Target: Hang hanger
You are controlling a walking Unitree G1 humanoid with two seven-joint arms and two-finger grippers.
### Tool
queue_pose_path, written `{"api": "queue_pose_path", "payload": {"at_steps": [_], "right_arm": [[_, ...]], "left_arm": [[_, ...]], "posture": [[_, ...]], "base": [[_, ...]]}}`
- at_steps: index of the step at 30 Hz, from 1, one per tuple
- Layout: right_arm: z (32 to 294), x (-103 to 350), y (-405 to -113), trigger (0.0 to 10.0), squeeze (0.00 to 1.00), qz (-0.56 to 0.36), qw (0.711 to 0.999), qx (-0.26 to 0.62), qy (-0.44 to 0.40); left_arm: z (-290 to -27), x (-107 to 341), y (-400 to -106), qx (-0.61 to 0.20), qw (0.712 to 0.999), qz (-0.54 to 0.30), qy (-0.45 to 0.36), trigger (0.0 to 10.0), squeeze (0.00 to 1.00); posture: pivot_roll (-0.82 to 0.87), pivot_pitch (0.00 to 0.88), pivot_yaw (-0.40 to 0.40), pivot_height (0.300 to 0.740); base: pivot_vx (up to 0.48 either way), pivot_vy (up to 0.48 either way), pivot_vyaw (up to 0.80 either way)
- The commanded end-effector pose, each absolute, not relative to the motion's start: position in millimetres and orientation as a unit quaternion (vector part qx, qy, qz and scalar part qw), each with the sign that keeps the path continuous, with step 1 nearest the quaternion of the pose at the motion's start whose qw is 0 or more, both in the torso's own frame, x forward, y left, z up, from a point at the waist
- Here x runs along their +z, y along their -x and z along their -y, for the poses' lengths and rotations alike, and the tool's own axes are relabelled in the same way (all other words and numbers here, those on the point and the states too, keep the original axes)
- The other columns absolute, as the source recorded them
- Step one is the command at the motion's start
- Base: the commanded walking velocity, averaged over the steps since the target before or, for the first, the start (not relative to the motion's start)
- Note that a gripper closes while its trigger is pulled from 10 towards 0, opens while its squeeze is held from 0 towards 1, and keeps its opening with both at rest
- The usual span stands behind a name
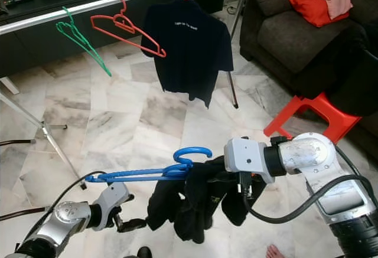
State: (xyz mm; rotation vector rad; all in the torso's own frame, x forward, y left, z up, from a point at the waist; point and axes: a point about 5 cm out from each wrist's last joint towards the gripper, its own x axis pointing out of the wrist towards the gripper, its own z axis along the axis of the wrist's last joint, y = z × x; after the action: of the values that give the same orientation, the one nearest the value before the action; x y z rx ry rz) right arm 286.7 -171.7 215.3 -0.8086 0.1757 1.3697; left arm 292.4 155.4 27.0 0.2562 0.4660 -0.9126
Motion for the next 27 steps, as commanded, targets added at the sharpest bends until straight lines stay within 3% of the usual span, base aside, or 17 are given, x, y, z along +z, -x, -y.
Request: {"api": "queue_pose_path", "payload": {"at_steps": [1,9,17,23,24,27], "right_arm": [[164,223,-284,0.0,0.0,-0.056,0.686,0.621,0.376],[162,224,-284,0.0,0.0,-0.052,0.685,0.62,0.379],[158,226,-285,0.0,0.0,-0.043,0.686,0.62,0.378],[157,228,-285,0.0,0.0,-0.038,0.687,0.62,0.378],[157,229,-286,0.0,0.0,-0.038,0.687,0.619,0.378],[156,229,-286,0.0,0.0,-0.036,0.689,0.618,0.377]], "left_arm": [[-156,23,-289,-0.439,0.861,-0.233,-0.109,10.0,0.0],[-153,25,-284,-0.489,0.83,-0.244,-0.113,10.0,0.0],[-149,32,-294,-0.449,0.86,-0.218,-0.101,10.0,0.0],[-141,32,-293,-0.457,0.858,-0.218,-0.081,10.0,0.0],[-139,32,-292,-0.464,0.855,-0.219,-0.08,0.0,0.0],[-136,32,-293,-0.461,0.857,-0.216,-0.078,0.0,0.0]], "posture": [[-0.11,0.243,-0.018,0.74],[-0.11,0.241,-0.017,0.74],[-0.11,0.242,-0.016,0.74],[-0.11,0.242,-0.018,0.74],[-0.11,0.239,-0.017,0.74],[-0.11,0.241,-0.017,0.74]], "base": [[0.0,0.0,0.0],[0.0,0.0,0.0],[0.0,0.0,0.0],[0.0,0.0,0.0],[0.0,0.0,0.0],[0.0,0.0,0.0]]}}
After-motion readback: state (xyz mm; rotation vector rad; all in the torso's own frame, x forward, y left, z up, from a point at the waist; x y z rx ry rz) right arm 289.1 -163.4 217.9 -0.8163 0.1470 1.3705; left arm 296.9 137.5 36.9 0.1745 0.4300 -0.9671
